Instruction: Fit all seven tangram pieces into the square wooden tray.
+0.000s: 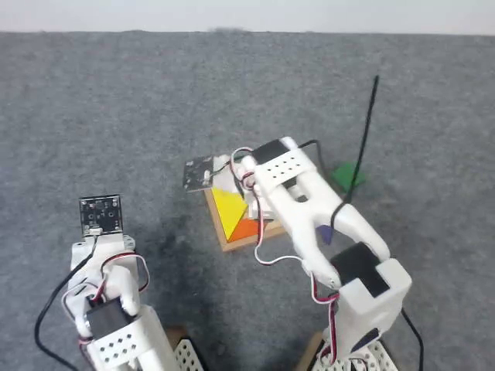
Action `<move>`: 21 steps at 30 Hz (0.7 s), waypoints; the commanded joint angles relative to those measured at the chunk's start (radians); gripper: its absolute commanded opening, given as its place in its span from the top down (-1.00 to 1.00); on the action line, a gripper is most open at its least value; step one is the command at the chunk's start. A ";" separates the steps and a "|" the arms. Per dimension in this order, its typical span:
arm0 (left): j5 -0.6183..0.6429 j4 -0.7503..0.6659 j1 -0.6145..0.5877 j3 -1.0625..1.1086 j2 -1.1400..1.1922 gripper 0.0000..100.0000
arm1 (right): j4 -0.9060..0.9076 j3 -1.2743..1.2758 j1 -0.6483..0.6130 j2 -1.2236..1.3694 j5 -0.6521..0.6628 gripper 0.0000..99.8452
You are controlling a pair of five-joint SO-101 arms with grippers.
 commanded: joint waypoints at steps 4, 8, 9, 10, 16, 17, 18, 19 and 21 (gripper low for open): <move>-0.012 0.003 0.000 -0.008 -0.015 0.97 | -0.010 -0.127 -0.038 0.048 0.094 0.89; -0.012 0.003 0.000 -0.008 -0.015 0.97 | -0.007 -0.161 -0.033 0.105 0.121 0.77; -0.012 0.003 0.000 -0.008 -0.015 0.97 | -0.007 -0.161 -0.031 0.114 0.121 0.71; -0.012 0.003 0.000 -0.008 -0.015 0.97 | -0.007 -0.161 -0.030 0.120 0.127 0.65; -0.012 0.003 0.000 -0.008 -0.015 0.97 | -0.005 -0.169 -0.027 0.124 0.164 0.60; -0.012 0.003 0.000 -0.008 -0.015 0.97 | 0.002 -0.178 -0.025 0.124 0.166 0.60; -0.012 0.003 0.000 -0.008 -0.015 0.97 | 0.016 -0.192 -0.024 0.124 0.167 0.60; -0.012 0.003 0.000 -0.008 -0.015 0.97 | 0.038 -0.209 -0.019 0.124 0.167 0.60; -0.012 0.003 0.000 -0.008 -0.015 0.97 | 0.082 -0.258 -0.012 0.124 0.169 0.60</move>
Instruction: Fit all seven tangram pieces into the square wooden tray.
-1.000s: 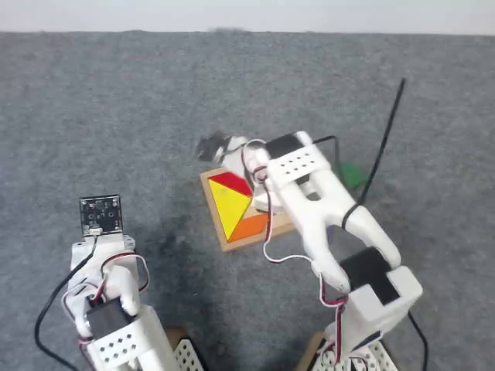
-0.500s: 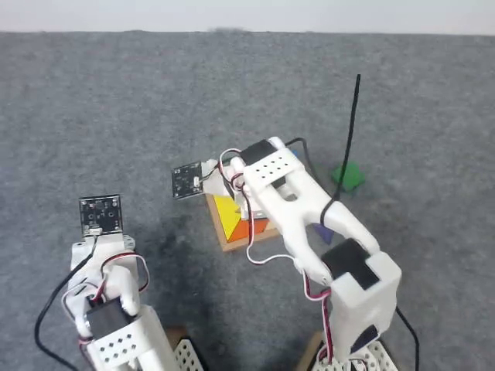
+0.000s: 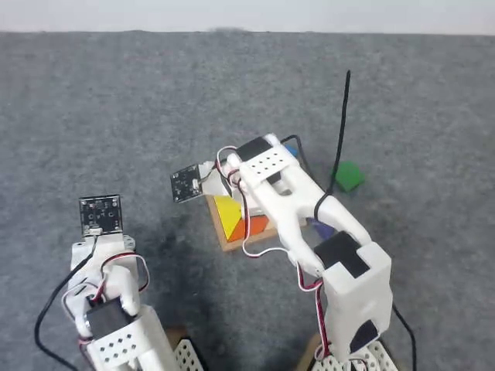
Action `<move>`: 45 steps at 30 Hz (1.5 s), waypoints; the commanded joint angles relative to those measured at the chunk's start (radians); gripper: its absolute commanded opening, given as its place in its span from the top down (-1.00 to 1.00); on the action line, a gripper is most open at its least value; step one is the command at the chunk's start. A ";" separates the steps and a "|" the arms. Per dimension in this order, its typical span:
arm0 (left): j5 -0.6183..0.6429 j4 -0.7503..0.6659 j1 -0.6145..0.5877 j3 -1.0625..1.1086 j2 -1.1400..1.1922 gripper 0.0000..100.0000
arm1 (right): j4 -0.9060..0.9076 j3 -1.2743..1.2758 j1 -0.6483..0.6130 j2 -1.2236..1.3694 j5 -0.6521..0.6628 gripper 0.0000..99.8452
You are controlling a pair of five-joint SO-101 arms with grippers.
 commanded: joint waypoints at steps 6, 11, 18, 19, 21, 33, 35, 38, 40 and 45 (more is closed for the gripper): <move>-0.012 0.003 0.002 -0.008 -0.015 0.97 | 0.199 -0.272 0.045 -0.021 -0.037 0.60; -0.012 0.003 0.002 -0.008 -0.015 0.97 | 0.231 -0.341 0.053 -0.038 -0.196 0.62; -0.012 0.003 0.002 -0.008 -0.015 0.97 | 0.232 -0.339 0.153 -0.252 -0.542 0.90; -0.012 0.003 0.002 -0.008 -0.015 0.97 | 0.232 -0.339 0.183 -0.278 -0.582 0.85; -0.012 0.003 0.002 -0.008 -0.015 0.97 | 0.223 -0.315 0.252 -0.320 -0.635 0.76; -0.012 0.003 0.002 -0.008 -0.015 0.97 | -0.214 0.368 0.441 -0.584 -0.624 0.70; -0.012 0.003 0.002 -0.008 -0.015 0.97 | -0.237 0.397 0.473 -0.553 -0.623 0.70; -0.012 0.003 0.002 -0.008 -0.015 0.97 | -0.240 0.384 0.509 -0.450 -0.614 0.65; -0.012 0.003 0.002 -0.008 -0.015 0.97 | -0.234 0.338 0.527 -0.363 -0.597 0.53; -0.012 0.003 0.002 -0.008 -0.015 0.97 | -0.220 0.183 0.561 -0.157 -0.594 0.45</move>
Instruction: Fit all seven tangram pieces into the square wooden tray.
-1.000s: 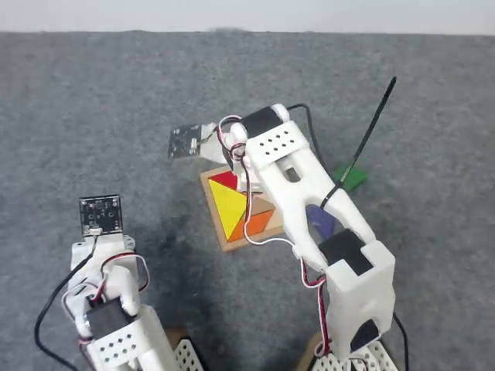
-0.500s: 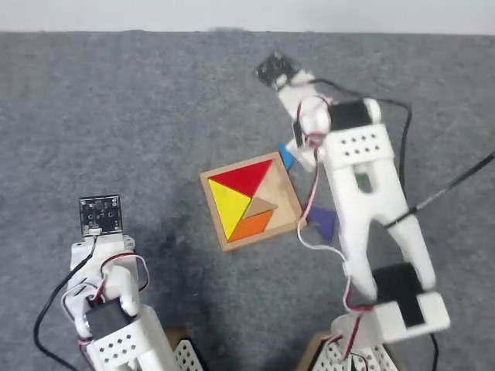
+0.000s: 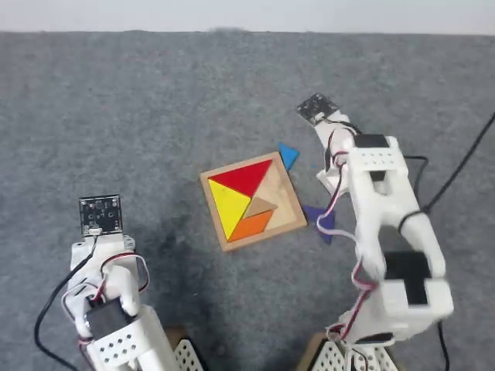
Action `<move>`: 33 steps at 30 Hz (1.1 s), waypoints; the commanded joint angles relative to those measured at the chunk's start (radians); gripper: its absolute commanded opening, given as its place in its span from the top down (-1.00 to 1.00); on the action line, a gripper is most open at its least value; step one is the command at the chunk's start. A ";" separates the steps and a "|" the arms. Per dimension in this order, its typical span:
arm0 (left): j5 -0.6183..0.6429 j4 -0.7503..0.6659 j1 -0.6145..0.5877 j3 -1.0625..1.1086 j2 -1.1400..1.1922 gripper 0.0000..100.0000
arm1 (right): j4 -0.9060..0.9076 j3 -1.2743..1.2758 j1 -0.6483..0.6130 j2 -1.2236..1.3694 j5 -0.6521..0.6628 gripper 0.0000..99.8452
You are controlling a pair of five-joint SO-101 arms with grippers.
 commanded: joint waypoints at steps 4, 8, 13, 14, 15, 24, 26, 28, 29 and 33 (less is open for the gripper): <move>-0.012 0.003 0.000 -0.008 -0.015 0.97 | 0.021 -0.230 0.038 0.180 0.021 0.46; -0.012 0.003 0.000 -0.008 -0.015 0.97 | 0.021 -0.276 0.039 0.231 0.026 0.46; -0.012 0.003 0.000 -0.008 -0.015 0.97 | 0.021 -0.282 0.039 0.275 0.052 0.46; -0.012 0.003 0.000 -0.008 -0.015 0.97 | 0.021 -0.279 0.039 0.285 0.055 0.46; -0.012 0.003 0.000 -0.008 -0.015 0.97 | 0.021 -0.279 0.039 0.292 0.055 0.46; -0.012 0.003 0.000 -0.008 -0.015 0.97 | 0.077 -0.282 0.039 0.305 0.052 0.67; -0.012 0.003 0.000 -0.008 -0.015 0.97 | 0.077 -0.282 0.039 0.305 0.052 0.83; -0.012 0.003 0.000 -0.008 -0.015 0.97 | 0.077 -0.284 0.039 0.303 0.052 0.95; -0.012 0.003 0.000 -0.008 -0.015 0.97 | 0.077 -0.287 0.036 0.302 0.052 0.95; -0.012 0.003 0.000 -0.008 -0.015 0.97 | 0.119 -0.327 0.022 0.257 0.043 0.93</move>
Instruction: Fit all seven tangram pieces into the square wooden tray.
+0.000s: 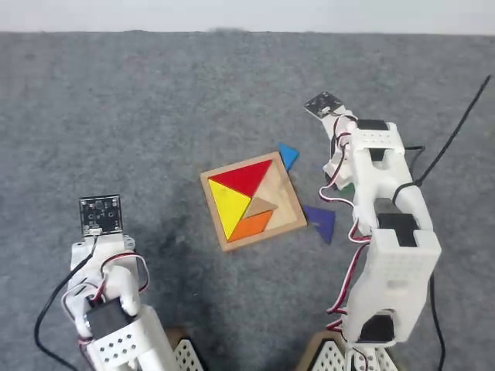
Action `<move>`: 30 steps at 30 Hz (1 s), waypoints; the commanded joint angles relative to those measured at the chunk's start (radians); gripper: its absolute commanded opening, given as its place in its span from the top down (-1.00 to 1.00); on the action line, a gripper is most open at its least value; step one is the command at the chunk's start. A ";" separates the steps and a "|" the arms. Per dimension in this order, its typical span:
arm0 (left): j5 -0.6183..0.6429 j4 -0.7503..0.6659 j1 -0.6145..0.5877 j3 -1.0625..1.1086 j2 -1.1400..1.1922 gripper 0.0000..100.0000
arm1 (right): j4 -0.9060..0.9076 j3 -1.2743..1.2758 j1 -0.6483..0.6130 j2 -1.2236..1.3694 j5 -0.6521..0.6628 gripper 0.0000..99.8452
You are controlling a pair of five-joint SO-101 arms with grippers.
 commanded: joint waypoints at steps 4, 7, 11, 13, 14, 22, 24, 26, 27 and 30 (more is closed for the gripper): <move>-0.012 0.003 0.000 -0.008 -0.015 0.97 | 0.122 -0.081 -0.082 -0.171 -0.052 0.93; -0.012 0.003 0.000 -0.008 -0.015 0.97 | 0.162 -0.087 -0.173 -0.259 -0.057 0.93; -0.012 0.003 0.000 -0.008 -0.015 0.97 | 0.173 -0.087 -0.306 -0.309 -0.057 0.93; -0.012 0.003 0.000 -0.008 -0.015 0.97 | 0.171 -0.087 -0.364 -0.302 -0.057 0.93; -0.012 0.003 0.000 -0.008 -0.015 0.97 | 0.170 -0.087 -0.387 -0.292 -0.057 0.93; -0.012 0.003 0.000 -0.008 -0.015 0.97 | 0.090 -0.089 -0.478 -0.197 -0.052 0.93; -0.012 0.003 0.000 -0.008 -0.015 0.97 | 0.071 -0.089 -0.481 -0.166 -0.049 0.93; -0.012 0.003 0.000 -0.008 -0.015 0.97 | 0.064 -0.089 -0.479 -0.139 -0.049 0.93; -0.012 0.003 0.000 -0.008 -0.015 0.97 | 0.064 -0.089 -0.476 -0.130 -0.048 0.93; -0.012 0.003 0.000 -0.008 -0.015 0.97 | 0.065 -0.089 -0.473 -0.120 -0.029 0.92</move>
